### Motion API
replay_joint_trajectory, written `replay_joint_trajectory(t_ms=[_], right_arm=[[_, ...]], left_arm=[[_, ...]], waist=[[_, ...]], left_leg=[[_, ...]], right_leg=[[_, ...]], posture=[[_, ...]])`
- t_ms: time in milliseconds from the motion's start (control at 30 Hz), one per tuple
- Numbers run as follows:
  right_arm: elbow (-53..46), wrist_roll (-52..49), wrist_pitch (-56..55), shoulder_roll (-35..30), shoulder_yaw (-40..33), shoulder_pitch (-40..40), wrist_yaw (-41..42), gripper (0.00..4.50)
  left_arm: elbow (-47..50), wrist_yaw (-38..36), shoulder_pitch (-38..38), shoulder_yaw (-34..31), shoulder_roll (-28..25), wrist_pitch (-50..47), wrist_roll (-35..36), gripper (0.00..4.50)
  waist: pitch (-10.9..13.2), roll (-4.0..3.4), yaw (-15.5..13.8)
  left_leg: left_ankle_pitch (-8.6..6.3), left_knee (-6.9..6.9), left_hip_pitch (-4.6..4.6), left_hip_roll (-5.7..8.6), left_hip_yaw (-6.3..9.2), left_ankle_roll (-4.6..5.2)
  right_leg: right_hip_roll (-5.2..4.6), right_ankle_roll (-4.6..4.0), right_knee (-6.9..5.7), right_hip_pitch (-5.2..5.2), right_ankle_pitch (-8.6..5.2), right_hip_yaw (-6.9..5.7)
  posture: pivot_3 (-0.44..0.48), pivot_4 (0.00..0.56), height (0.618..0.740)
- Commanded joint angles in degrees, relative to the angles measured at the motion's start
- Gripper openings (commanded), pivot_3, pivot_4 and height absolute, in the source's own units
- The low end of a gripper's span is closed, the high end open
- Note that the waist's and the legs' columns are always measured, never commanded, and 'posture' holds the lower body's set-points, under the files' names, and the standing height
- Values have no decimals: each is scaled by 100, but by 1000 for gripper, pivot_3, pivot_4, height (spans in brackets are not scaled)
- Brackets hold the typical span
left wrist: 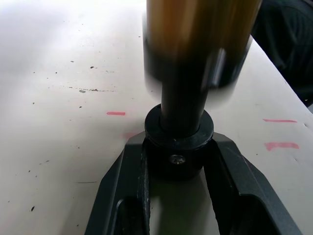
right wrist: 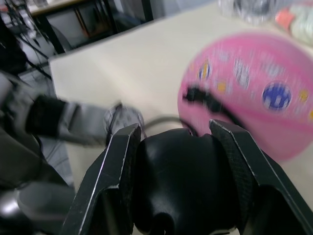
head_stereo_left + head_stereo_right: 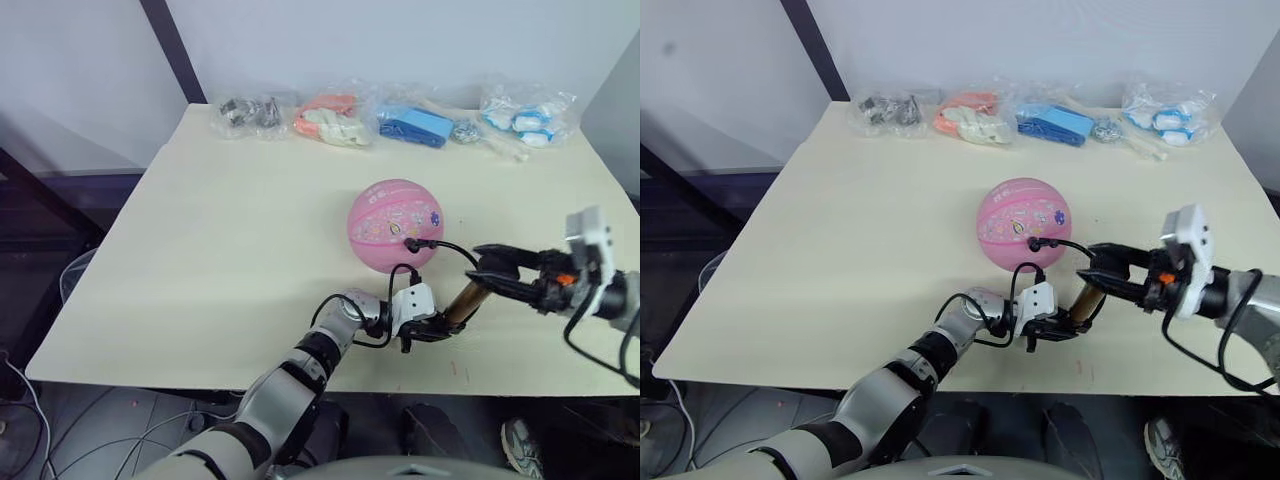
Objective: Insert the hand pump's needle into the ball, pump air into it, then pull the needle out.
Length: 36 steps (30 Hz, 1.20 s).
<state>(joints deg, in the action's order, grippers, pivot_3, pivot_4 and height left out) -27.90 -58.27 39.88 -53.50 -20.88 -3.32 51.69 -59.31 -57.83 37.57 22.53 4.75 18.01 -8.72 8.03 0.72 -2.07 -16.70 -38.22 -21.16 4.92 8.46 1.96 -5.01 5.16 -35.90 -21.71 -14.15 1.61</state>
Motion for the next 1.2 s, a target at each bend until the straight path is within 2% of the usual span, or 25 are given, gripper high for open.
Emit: replay_joint_trajectory(t_ms=[33,267,500,633,833,1200], right_arm=[[-213,-930,362,-343,-823,-273,-1,1740],[65,-1578,841,-913,-1471,-728,-58,1740],[184,-1706,1088,-1102,-1526,-889,-12,1740],[-184,-954,853,-845,-1040,-218,186,1740],[-351,180,27,-124,-37,422,260,1740],[248,1661,-1171,788,1370,756,389,1740]], left_arm=[[-498,92,-237,68,-210,-322,-219,1099],[-509,89,-237,68,-216,-313,-224,1099],[-508,96,-241,60,-232,-311,-225,1099],[-493,101,-260,68,-232,-311,-227,1099],[-485,111,-255,64,-239,-320,-222,1099],[-484,117,-236,66,-242,-328,-220,1099]], waist=[[5,9,-15],[11,15,-17],[12,15,-17],[6,26,-19],[-6,41,5],[-30,58,61]], left_leg=[[0,1,0,-2,3,0],[-1,-1,-9,1,1,1],[0,-2,-14,0,1,1],[-1,-2,-13,-1,5,0],[-1,-1,11,-5,1,0],[-1,1,28,-7,1,-1]], right_leg=[[2,-1,0,0,0,-3],[-3,0,2,-5,0,-2],[-5,0,2,-8,0,-3],[-4,0,2,-7,0,-6],[2,24,1,4,-14,-2],[7,25,1,15,-15,0]], posture=[[0,150,740],[0,150,740],[0,150,740],[0,150,740],[0,150,740],[0,150,740]])
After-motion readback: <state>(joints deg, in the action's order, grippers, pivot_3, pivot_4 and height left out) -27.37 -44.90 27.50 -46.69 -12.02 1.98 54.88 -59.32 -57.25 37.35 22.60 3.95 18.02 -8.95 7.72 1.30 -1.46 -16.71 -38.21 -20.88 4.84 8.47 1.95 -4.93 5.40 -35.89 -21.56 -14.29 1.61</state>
